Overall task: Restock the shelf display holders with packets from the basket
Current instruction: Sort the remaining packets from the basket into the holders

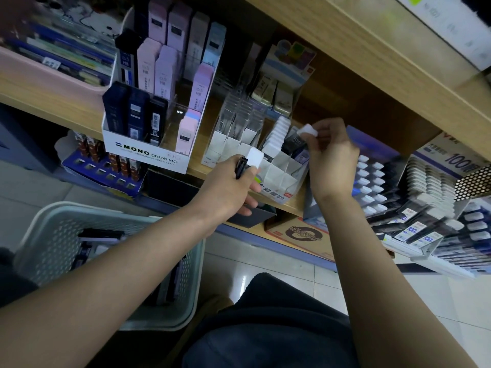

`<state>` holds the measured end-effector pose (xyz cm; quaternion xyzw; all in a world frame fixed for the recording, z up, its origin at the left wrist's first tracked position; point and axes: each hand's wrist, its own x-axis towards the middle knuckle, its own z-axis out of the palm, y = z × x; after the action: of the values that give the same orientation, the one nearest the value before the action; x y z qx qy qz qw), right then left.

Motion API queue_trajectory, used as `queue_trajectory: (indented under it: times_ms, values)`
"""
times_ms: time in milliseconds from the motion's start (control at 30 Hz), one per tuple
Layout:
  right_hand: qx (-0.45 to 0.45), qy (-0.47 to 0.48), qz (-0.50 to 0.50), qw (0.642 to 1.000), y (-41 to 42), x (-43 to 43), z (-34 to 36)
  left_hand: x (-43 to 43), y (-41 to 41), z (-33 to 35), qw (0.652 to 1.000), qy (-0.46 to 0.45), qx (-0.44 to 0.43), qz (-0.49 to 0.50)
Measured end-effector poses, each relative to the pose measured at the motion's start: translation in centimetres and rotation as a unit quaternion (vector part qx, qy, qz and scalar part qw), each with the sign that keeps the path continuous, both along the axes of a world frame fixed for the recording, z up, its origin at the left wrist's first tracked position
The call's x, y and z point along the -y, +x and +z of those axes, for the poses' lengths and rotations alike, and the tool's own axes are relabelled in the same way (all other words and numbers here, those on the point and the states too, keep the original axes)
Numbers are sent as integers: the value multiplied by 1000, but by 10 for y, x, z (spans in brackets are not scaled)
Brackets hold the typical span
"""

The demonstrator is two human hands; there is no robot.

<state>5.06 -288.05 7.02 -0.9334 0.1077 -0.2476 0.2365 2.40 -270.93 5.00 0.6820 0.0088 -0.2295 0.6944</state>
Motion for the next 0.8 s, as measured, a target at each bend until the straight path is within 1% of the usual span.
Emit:
queue_trajectory:
  times_ms: [67,167,233,367,433,467,533,567,600,633,700,733,800]
  values:
    - [-7,2,5,1000,0,0,-1,0,0,0,1000,1,2,-3]
    - [-30,-29,-2,999,1,3,-2,0,0,-1,1000,1,8,-6]
    - [-45,-31,-9,998,2,5,-1,1,-1,-2,1000,7,15,-8]
    - [-89,-113,-13,990,9,11,-2,1,-1,-3,1000,17,16,-19]
    - [-112,-136,-7,984,10,9,-5,1,-1,-4,999,20,15,-27]
    - [-113,-150,-5,982,9,7,-6,0,-1,-4,999,21,15,-32]
    - [-79,-160,0,984,6,3,-6,-1,-1,-4,999,20,11,-42]
    - [-60,-134,9,989,3,0,-3,-1,-1,-4,999,19,9,-48]
    - [-59,-82,23,995,-1,-4,2,-2,-1,-4,998,18,7,-55]
    - [-83,-17,44,995,-5,-10,7,-2,-1,-3,998,18,7,-61]
    - [-162,92,102,977,-14,-22,15,-1,-1,-2,997,19,8,-70]
    - [-199,119,134,964,-18,-27,17,-1,-1,-1,997,19,10,-72]
    - [-251,136,189,940,-22,-32,20,0,-2,0,997,18,12,-73]
